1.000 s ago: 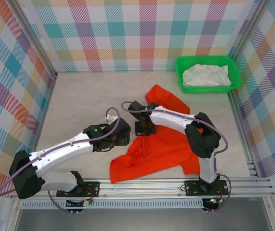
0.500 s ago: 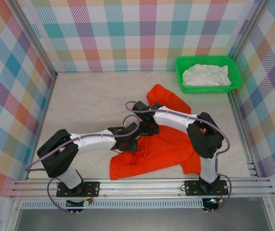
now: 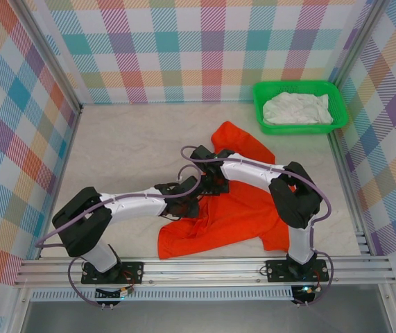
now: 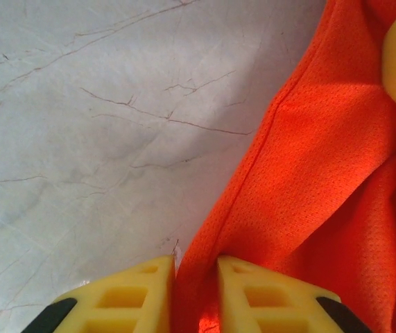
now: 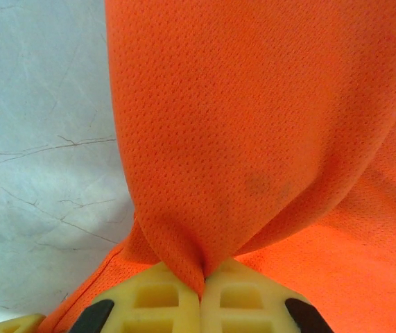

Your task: Fold and stack the t-shirts

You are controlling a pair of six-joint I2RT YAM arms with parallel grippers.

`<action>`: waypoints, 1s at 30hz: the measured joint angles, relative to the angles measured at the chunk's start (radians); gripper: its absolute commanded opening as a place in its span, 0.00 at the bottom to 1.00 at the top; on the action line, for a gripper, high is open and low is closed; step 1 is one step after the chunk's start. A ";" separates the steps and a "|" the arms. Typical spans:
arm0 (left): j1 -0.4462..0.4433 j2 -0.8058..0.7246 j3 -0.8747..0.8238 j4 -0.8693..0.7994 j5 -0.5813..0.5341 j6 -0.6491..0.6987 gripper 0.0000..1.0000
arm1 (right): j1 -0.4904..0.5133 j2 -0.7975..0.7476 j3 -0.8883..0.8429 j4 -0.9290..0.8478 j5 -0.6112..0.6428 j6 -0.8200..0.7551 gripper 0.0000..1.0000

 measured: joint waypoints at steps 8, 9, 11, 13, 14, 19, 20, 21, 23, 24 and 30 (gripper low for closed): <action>0.000 -0.039 -0.001 0.000 -0.003 0.000 0.18 | 0.000 0.000 0.000 0.004 -0.004 0.000 0.00; 0.000 -0.039 -0.002 0.000 -0.003 0.000 0.18 | 0.000 0.000 0.000 0.005 -0.004 0.000 0.00; 0.000 -0.039 -0.005 0.002 -0.003 0.000 0.18 | 0.000 0.000 0.000 0.004 -0.004 0.000 0.00; 0.000 -0.038 -0.011 0.002 -0.002 0.000 0.18 | 0.000 0.000 0.000 0.005 -0.004 0.000 0.00; 0.000 -0.038 -0.014 0.000 -0.002 0.000 0.18 | 0.000 0.000 0.000 0.005 -0.004 0.000 0.00; 0.000 -0.037 -0.023 0.001 -0.002 -0.003 0.18 | 0.000 0.000 0.000 0.005 -0.004 0.000 0.00; 0.000 -0.037 -0.024 0.001 -0.002 -0.003 0.18 | 0.000 0.000 0.000 0.005 -0.004 0.000 0.00; 0.000 -0.037 -0.025 0.000 -0.003 -0.003 0.18 | 0.000 0.000 0.000 0.005 -0.004 0.000 0.00; 0.000 -0.037 -0.026 0.000 -0.003 -0.003 0.18 | 0.000 0.000 0.000 0.006 -0.005 0.000 0.00; 0.000 -0.037 -0.026 0.000 -0.003 -0.003 0.17 | 0.000 0.000 0.000 0.007 -0.005 0.000 0.00; 0.000 -0.037 -0.026 0.000 -0.003 -0.014 0.05 | 0.000 0.000 0.000 0.008 -0.008 0.000 0.00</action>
